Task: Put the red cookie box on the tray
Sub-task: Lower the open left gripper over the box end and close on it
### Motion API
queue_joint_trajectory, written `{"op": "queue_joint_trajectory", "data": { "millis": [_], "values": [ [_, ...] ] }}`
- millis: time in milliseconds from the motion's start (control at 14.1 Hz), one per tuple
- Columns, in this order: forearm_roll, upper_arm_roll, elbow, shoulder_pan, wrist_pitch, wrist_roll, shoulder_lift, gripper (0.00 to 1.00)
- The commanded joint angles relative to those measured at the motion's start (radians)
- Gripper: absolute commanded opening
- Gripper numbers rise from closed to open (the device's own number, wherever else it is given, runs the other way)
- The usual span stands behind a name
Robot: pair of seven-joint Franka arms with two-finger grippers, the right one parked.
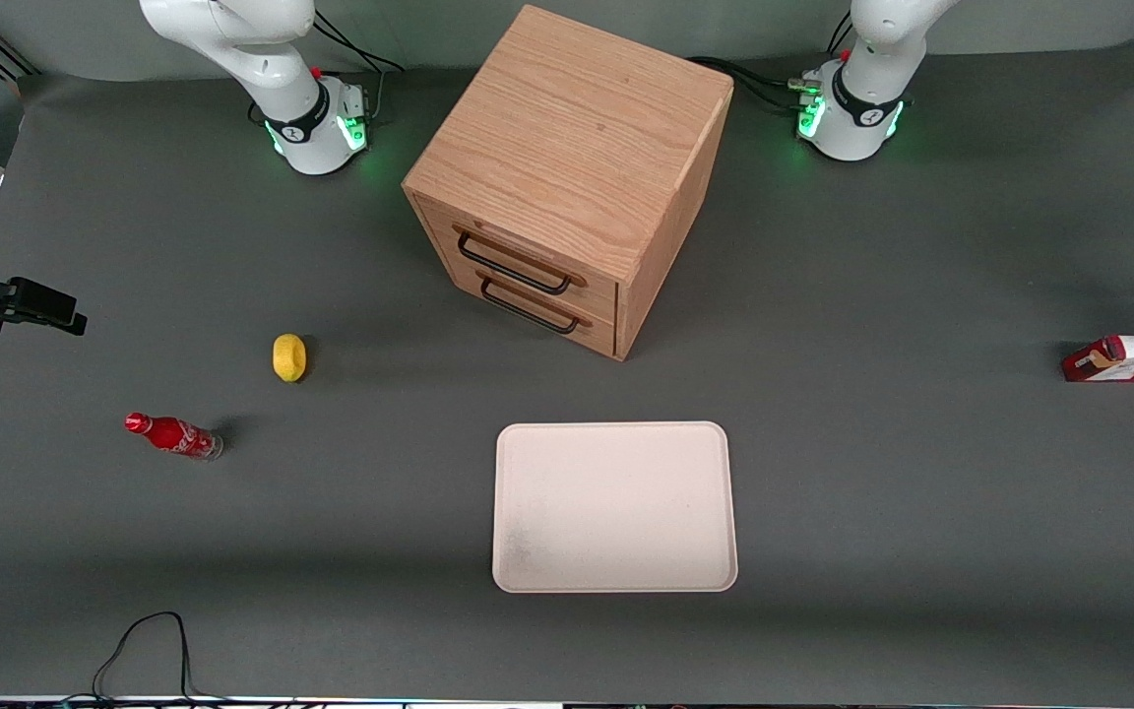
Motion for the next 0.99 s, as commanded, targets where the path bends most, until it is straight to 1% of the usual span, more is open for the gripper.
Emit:
{"op": "queue_joint_trajectory", "data": {
  "millis": [0, 284, 355, 426, 497, 569, 640, 711, 782, 924],
  "values": [
    [0.002, -0.005, -0.023, 0.001, 0.035, -0.021, 0.011, 1.00],
    [0.002, -0.006, -0.024, 0.001, 0.087, -0.007, 0.062, 0.99],
    [0.002, -0.006, -0.024, 0.001, 0.092, -0.007, 0.067, 0.98],
    [0.002, -0.006, -0.024, 0.000, 0.094, -0.007, 0.071, 0.94],
    [0.002, -0.006, -0.023, 0.000, 0.094, -0.007, 0.073, 0.84],
    [0.002, -0.006, -0.023, 0.000, 0.094, -0.007, 0.076, 0.58],
    [0.002, -0.006, -0.023, 0.000, 0.094, -0.007, 0.075, 0.24],
    [0.002, -0.006, -0.023, 0.000, 0.092, -0.007, 0.074, 0.10],
    [0.002, -0.006, -0.020, 0.001, 0.091, -0.005, 0.074, 0.00],
    [0.002, -0.006, -0.018, 0.001, 0.086, 0.004, 0.070, 0.00]
  ]
}}
